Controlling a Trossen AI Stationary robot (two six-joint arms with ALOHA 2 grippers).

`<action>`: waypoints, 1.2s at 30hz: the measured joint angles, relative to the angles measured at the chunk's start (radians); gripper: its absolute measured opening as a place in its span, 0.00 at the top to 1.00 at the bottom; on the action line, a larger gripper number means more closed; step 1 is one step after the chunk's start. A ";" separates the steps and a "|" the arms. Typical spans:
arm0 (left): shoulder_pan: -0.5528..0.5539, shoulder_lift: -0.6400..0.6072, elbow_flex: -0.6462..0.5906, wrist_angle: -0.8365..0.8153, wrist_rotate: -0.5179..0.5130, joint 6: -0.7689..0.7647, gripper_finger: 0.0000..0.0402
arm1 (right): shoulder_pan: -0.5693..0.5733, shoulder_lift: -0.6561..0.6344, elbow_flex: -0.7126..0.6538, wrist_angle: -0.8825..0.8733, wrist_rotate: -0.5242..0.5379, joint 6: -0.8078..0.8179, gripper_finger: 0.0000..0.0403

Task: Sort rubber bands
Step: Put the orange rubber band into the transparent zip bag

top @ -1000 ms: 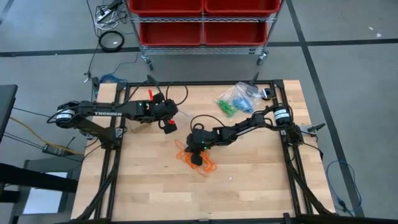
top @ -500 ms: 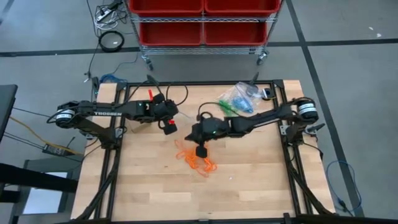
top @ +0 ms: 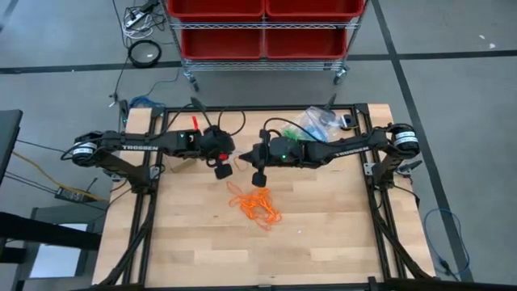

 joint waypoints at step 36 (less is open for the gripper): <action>0.023 0.000 0.000 0.093 0.200 -0.047 1.00 | 0.091 0.000 0.001 -0.113 0.292 -0.149 0.76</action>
